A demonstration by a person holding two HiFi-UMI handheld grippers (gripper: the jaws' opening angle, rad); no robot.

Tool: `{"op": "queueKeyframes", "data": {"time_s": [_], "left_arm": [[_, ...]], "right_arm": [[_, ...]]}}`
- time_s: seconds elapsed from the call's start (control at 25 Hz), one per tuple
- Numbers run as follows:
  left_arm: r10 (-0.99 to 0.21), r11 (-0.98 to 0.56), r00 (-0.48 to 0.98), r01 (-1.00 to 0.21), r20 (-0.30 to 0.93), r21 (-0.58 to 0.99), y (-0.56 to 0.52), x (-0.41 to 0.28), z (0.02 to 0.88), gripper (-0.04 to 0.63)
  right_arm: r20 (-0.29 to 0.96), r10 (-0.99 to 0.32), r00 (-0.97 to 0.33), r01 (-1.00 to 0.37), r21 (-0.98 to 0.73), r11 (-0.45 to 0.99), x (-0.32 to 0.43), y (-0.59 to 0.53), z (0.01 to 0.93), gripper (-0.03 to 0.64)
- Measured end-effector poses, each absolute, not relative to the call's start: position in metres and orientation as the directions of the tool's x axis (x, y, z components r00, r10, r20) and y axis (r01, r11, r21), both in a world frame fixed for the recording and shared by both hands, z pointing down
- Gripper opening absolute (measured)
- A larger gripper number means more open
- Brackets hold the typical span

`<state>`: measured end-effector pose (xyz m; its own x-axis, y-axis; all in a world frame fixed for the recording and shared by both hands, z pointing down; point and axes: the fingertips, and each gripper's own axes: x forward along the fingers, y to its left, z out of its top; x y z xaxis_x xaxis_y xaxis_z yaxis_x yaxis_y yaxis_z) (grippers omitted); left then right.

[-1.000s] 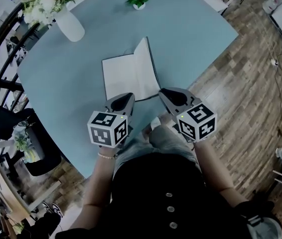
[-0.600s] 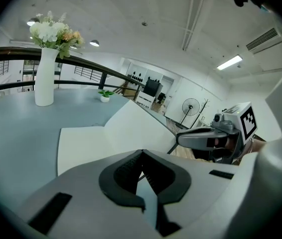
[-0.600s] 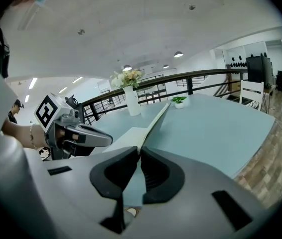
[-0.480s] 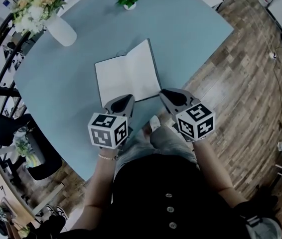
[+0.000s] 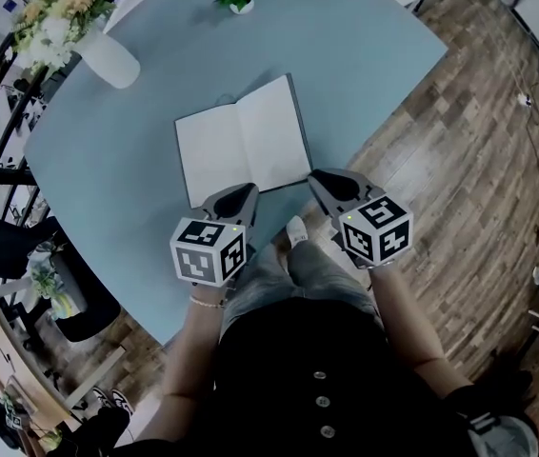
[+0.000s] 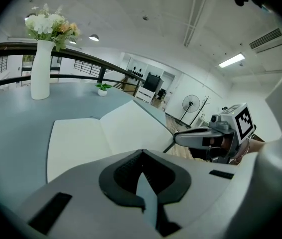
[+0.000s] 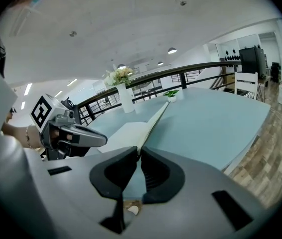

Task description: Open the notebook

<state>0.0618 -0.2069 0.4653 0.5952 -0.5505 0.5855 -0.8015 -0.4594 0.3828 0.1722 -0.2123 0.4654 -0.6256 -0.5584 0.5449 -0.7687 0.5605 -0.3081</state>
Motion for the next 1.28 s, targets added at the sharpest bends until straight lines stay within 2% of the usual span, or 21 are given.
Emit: {"op": "queueKeyframes", "data": {"time_s": [1.28], "left_arm": [[-0.454, -0.476, 0.614, -0.779, 0.645, 0.407, -0.205, 0.089, 0.503, 0.017]], "right_arm": [[0.652, -0.529, -0.543, -0.823, -0.291, 0.487, 0.208, -0.217, 0.528, 0.037]]}}
